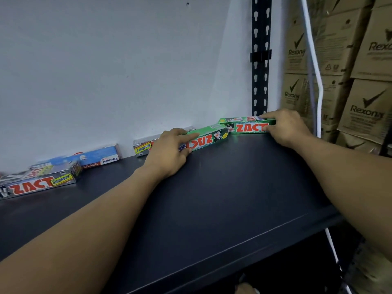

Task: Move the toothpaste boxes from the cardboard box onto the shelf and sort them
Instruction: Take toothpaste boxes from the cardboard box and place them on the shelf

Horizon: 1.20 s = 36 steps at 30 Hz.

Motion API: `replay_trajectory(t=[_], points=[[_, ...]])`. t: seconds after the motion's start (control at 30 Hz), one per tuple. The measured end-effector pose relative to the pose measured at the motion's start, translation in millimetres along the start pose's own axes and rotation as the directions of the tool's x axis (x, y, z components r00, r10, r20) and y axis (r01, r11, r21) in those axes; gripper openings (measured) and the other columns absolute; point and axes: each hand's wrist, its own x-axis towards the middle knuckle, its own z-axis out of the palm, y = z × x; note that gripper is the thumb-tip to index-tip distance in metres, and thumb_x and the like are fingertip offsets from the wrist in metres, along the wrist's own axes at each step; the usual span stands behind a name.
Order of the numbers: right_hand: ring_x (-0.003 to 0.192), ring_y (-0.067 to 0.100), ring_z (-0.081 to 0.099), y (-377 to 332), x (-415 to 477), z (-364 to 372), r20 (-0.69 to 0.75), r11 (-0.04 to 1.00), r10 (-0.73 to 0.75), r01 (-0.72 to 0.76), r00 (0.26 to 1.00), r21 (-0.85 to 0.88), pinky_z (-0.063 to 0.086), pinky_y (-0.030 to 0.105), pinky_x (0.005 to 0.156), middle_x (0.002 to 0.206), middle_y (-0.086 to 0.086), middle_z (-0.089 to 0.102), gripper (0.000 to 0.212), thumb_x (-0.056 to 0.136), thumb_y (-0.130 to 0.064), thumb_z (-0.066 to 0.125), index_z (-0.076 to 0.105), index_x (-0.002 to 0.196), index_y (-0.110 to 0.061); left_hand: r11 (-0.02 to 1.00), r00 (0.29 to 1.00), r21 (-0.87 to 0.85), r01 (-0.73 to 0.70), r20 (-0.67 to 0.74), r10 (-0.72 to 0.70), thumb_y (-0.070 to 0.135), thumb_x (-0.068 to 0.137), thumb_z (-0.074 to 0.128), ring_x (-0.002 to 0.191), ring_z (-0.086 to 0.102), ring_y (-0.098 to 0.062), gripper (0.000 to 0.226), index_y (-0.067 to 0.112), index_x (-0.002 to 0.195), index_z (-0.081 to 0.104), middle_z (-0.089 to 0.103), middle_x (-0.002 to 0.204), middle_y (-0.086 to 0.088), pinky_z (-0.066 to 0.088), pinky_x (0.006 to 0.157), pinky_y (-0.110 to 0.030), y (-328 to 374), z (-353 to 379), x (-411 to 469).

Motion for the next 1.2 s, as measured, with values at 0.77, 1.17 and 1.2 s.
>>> replay_trajectory(t=[0.77, 1.17, 1.2], points=[[0.148, 0.021, 0.025, -82.2, -129.8, -25.9, 0.278, 0.891, -0.371, 0.424, 0.886, -0.162, 0.021, 0.045, 0.121, 0.159, -0.003, 0.033, 0.067, 0.093, -0.065, 0.044, 0.033, 0.152, -0.036, 0.963, 0.965, 0.104, 0.247, 0.061, -0.254, 0.057, 0.095, 0.049, 0.144, 0.032, -0.022, 0.061, 0.030, 0.149, 0.040, 0.038, 0.155, -0.002, 0.031, 0.115, -0.046, 54.0, -53.5, -89.9], [0.151, 0.010, 0.013, -132.5, -285.5, -35.6, 0.320, 0.849, -0.493, 0.528, 0.809, -0.026, 0.008, 0.046, 0.123, 0.162, -0.013, 0.026, 0.073, 0.091, -0.078, 0.017, 0.024, 0.153, -0.042, 0.938, 0.948, 0.197, 0.285, 0.089, -0.307, 0.071, 0.095, 0.025, 0.143, 0.035, -0.016, 0.065, 0.037, 0.148, 0.040, 0.041, 0.154, 0.007, 0.028, 0.116, -0.047, 109.8, -126.2, -232.0], [0.152, 0.010, 0.008, -132.2, -298.7, -32.6, 0.306, 0.832, -0.514, 0.552, 0.801, -0.048, 0.005, 0.048, 0.123, 0.163, -0.013, 0.022, 0.072, 0.092, -0.077, 0.015, 0.022, 0.154, -0.042, 0.932, 0.952, 0.247, 0.265, 0.089, -0.294, 0.071, 0.095, 0.021, 0.144, 0.034, -0.015, 0.066, 0.038, 0.149, 0.038, 0.040, 0.155, 0.008, 0.027, 0.117, -0.048, 113.0, -127.3, -247.1]])
